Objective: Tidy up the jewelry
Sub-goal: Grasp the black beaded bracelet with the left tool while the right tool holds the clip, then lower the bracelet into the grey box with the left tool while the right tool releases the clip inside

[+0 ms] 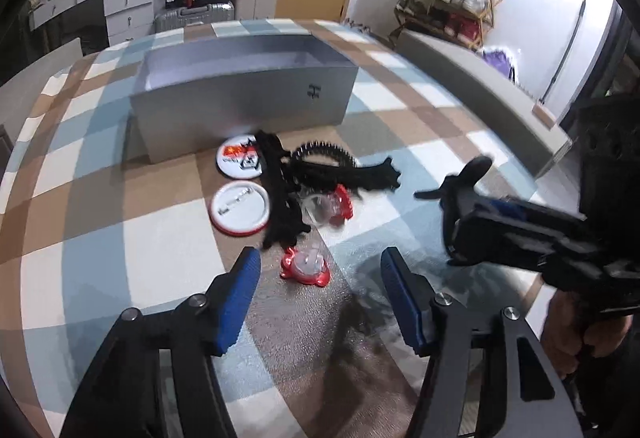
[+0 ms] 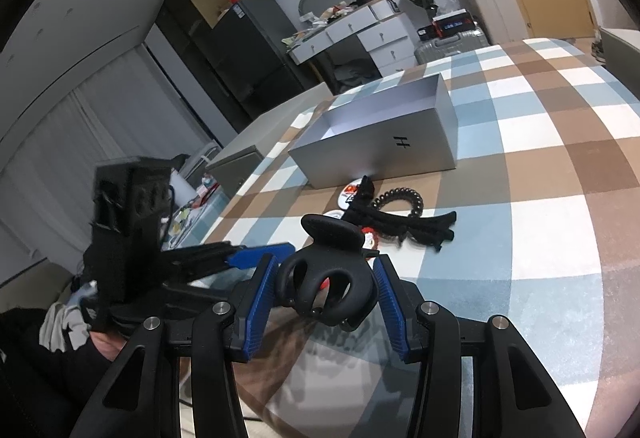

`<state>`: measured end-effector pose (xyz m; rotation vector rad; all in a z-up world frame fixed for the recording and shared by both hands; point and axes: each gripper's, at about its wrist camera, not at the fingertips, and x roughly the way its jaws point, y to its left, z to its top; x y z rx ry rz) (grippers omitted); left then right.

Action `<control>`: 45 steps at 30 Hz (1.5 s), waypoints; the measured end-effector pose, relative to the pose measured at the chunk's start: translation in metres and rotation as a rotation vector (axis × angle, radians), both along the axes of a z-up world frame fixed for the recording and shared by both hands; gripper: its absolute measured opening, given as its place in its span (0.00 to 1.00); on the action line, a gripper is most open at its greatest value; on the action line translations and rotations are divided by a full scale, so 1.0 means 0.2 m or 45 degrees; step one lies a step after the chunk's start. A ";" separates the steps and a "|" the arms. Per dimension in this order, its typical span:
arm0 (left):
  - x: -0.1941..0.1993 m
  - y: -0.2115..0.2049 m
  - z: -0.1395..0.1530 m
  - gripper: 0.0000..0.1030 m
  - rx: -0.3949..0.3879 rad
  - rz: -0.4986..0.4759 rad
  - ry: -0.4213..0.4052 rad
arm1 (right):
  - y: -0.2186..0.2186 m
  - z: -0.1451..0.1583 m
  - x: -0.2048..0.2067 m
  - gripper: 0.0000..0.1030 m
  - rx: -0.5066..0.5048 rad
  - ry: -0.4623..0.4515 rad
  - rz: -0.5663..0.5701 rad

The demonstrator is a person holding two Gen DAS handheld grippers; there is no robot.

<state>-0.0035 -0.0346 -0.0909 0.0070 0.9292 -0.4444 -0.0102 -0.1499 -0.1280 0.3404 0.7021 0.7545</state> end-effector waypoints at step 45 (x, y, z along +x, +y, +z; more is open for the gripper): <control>0.61 0.21 0.28 0.12 -0.080 0.171 -0.172 | 0.19 0.24 0.89 0.47 -0.053 0.019 0.073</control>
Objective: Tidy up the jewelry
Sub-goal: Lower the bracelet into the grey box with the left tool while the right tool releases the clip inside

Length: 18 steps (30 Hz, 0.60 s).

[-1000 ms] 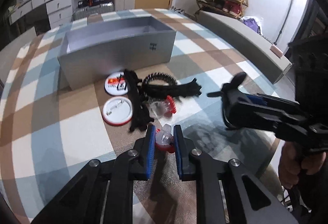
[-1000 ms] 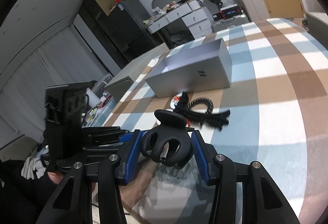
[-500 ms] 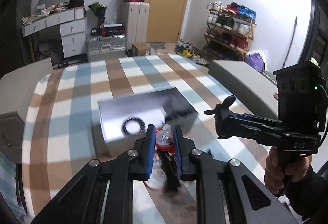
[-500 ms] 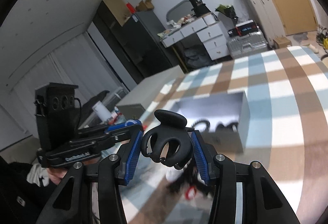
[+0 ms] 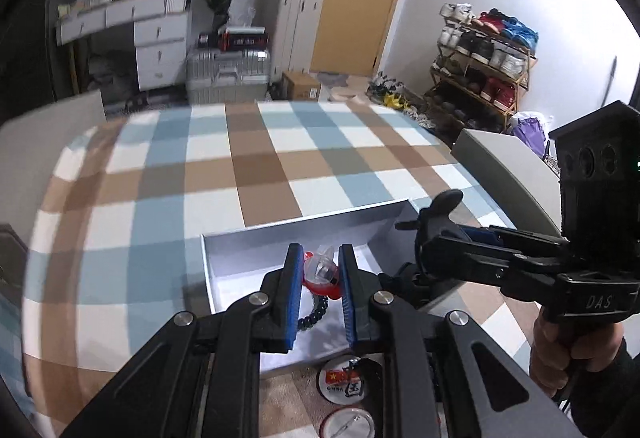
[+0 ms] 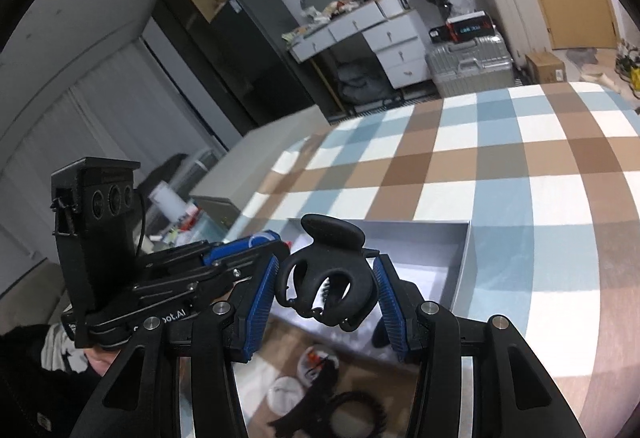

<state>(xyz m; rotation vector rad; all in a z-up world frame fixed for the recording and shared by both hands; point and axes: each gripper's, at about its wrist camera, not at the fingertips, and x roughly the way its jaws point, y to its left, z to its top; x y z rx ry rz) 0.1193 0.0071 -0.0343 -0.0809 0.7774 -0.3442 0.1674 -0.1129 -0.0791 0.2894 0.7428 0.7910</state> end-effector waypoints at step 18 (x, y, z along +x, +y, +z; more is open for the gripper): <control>0.11 0.02 -0.08 0.12 -0.047 -0.024 0.136 | 0.15 -0.08 0.17 0.48 -0.192 0.034 0.002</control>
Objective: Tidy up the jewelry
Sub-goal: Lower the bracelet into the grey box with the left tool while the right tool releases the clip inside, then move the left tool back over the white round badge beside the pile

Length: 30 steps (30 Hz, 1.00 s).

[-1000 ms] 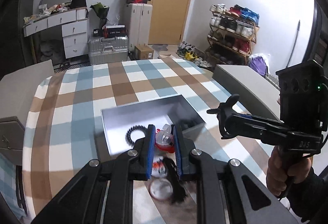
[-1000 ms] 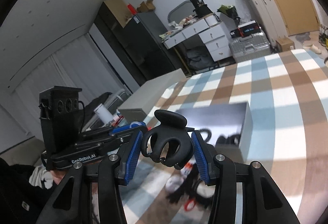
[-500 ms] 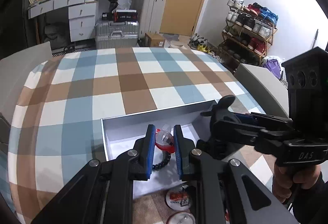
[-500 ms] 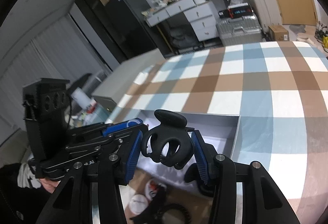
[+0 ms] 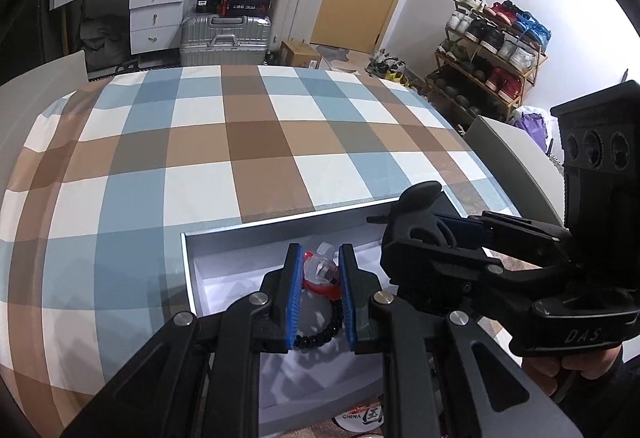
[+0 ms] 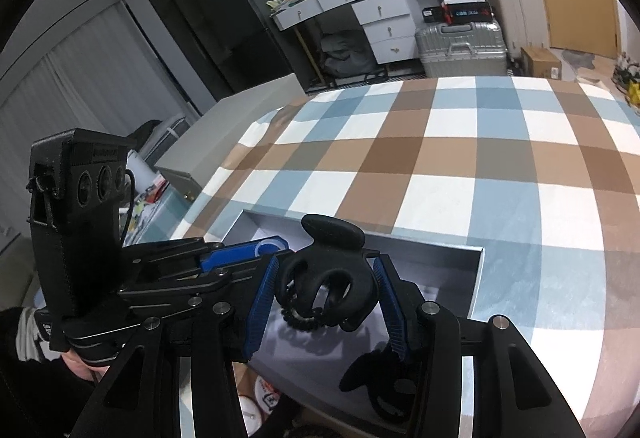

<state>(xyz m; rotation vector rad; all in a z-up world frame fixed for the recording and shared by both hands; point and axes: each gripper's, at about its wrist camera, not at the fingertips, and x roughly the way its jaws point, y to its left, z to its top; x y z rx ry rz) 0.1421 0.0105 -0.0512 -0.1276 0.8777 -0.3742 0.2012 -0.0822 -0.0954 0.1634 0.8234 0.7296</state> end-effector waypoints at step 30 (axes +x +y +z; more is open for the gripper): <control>-0.25 0.03 0.14 0.55 0.041 0.051 -0.121 | -0.26 0.28 -0.38 0.95 0.084 -0.241 -0.253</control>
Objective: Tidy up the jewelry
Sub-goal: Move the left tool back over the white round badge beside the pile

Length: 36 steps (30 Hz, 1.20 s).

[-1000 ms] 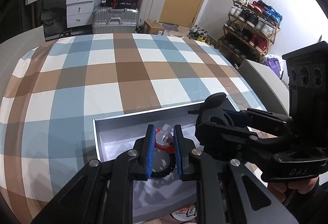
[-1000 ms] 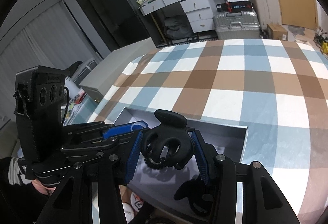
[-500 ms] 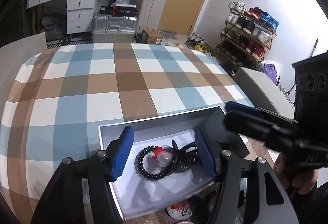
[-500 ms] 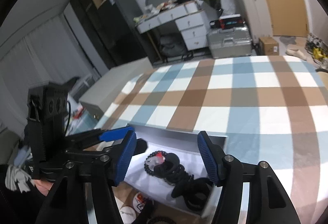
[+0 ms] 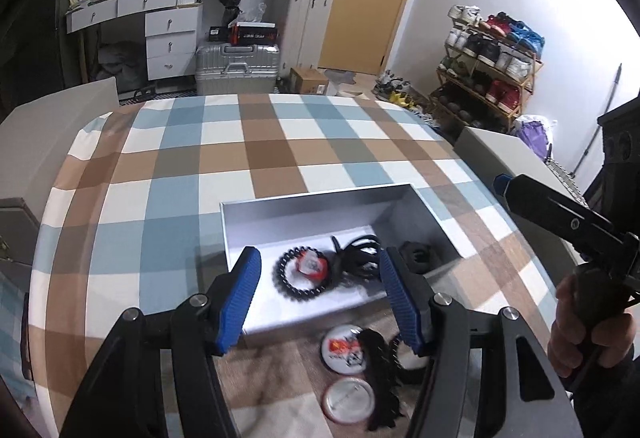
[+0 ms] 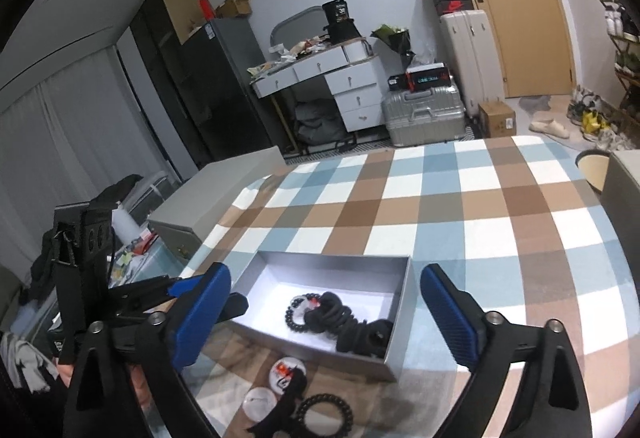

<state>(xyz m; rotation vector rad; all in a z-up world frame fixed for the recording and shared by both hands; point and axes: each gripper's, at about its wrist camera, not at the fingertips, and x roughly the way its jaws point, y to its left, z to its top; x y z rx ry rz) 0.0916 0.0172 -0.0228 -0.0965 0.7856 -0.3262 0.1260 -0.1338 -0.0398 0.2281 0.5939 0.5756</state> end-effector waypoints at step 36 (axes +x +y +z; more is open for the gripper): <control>-0.20 -0.10 -0.36 0.82 0.360 -0.164 0.217 | -0.08 -0.17 -0.35 1.00 0.033 0.062 -0.077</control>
